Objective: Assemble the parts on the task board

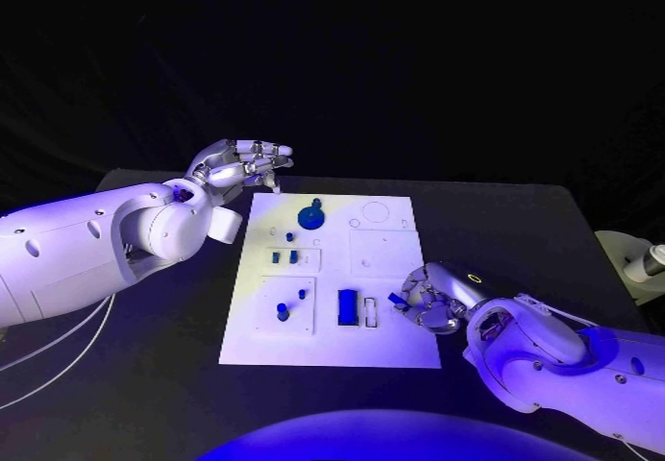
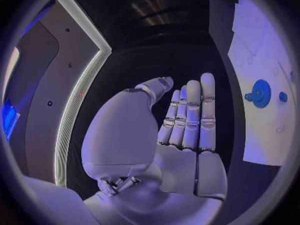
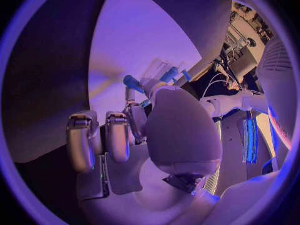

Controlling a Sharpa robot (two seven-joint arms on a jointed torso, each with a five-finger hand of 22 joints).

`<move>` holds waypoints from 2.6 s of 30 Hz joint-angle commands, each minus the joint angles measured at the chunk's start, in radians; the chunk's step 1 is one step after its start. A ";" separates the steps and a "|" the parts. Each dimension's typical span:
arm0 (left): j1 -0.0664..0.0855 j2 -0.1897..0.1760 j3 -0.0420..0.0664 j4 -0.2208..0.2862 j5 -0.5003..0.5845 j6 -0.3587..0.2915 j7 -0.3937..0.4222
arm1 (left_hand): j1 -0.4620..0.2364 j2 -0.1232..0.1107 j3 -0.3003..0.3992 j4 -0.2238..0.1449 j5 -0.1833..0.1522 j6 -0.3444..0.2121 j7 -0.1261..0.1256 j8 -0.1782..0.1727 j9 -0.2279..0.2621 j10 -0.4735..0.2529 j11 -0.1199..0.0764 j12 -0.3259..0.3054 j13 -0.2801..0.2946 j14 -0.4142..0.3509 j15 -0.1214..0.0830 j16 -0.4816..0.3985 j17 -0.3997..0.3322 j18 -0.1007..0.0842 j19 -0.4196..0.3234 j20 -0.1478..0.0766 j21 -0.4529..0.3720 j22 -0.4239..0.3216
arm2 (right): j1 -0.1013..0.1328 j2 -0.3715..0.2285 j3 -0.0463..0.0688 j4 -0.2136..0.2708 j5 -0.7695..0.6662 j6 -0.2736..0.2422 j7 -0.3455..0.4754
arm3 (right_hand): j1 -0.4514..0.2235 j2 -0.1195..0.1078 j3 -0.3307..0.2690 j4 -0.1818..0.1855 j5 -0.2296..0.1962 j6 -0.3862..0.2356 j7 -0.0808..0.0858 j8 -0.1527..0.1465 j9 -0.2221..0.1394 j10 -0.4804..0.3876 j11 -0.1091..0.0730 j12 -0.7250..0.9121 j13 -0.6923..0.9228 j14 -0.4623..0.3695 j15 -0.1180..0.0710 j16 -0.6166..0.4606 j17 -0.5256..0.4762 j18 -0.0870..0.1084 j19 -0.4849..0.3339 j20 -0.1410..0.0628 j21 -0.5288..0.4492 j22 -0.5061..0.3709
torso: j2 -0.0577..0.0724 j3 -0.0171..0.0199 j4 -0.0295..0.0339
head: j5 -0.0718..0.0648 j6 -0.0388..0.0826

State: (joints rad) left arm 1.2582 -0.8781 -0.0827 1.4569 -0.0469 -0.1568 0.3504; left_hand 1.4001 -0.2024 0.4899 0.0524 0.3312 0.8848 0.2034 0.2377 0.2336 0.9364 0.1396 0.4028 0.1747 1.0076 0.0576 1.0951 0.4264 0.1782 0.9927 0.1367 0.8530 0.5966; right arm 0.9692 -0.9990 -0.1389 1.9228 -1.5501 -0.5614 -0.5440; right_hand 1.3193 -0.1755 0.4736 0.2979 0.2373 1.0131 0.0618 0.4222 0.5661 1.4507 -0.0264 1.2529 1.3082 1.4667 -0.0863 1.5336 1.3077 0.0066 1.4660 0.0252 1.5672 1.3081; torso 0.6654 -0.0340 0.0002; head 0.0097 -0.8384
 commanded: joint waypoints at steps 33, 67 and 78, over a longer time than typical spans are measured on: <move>0.001 0.006 0.001 0.003 0.003 0.023 0.002 | -0.002 0.006 0.006 0.001 0.004 -0.008 -0.001 0.007 0.001 -0.009 -0.003 0.009 0.001 -0.007 -0.001 0.006 -0.002 0.006 0.000 0.005 -0.001 0.001 | 0.002 0.117 -0.001 -0.068 0.274 0.029 0.028 | -0.197 -0.013 0.052 -0.056 0.014 0.035 -0.015 0.011 0.019 0.029 -0.001 0.059 0.093 0.091 -0.003 0.013 0.193 -0.007 0.105 -0.007 0.004 0.263 | 0.002 0.0012 -0.0012 | 0.002 -0.007; 0.001 0.003 0.001 0.005 0.003 0.023 -0.002 | -0.003 0.006 0.006 0.002 0.004 -0.008 -0.001 0.008 0.001 -0.009 -0.003 0.011 0.002 -0.007 -0.001 0.007 -0.002 0.006 0.000 0.006 -0.001 0.001 | 0.002 0.119 -0.001 -0.075 0.232 0.025 0.033 | -0.321 -0.013 -0.145 -0.008 -0.062 0.040 -0.014 -0.007 0.003 0.023 0.001 0.036 0.091 0.089 -0.002 0.010 0.186 -0.004 0.102 -0.006 -0.007 0.260 | 0.001 0.0014 -0.0010 | 0.003 -0.011; 0.001 0.000 0.001 0.005 0.003 0.024 -0.003 | -0.003 0.006 0.006 0.002 0.004 -0.008 -0.001 0.008 0.001 -0.009 -0.003 0.011 0.002 -0.007 -0.001 0.007 -0.002 0.006 0.000 0.006 -0.001 0.001 | 0.002 0.093 -0.001 -0.061 0.258 0.085 0.098 | -0.216 -0.018 -0.159 -0.021 -0.036 0.040 -0.013 -0.010 0.000 0.025 0.001 0.042 0.098 0.090 -0.002 0.012 0.191 -0.006 0.104 -0.007 0.000 0.262 | 0.002 0.0021 -0.0012 | 0.005 -0.008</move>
State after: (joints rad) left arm 1.2582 -0.8786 -0.0826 1.4593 -0.0470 -0.1486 0.3439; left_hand 1.4001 -0.2024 0.4899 0.0524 0.3312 0.8848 0.2034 0.2415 0.2336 0.9329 0.1359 0.4094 0.1748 1.0076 0.0575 1.0950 0.4257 0.1783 0.9929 0.1365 0.8530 0.5965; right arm 0.9722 -0.9051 -0.1393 1.8579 -1.2957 -0.5186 -0.4882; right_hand 1.0971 -0.1943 0.3173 0.2775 0.1996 1.0537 0.0432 0.4165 0.5669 1.4614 -0.0233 1.2934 1.3075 1.4666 -0.0859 1.5433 1.3073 0.0068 1.4660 0.0254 1.5664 1.3081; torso 0.6671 -0.0323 -0.0013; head 0.0149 -0.8469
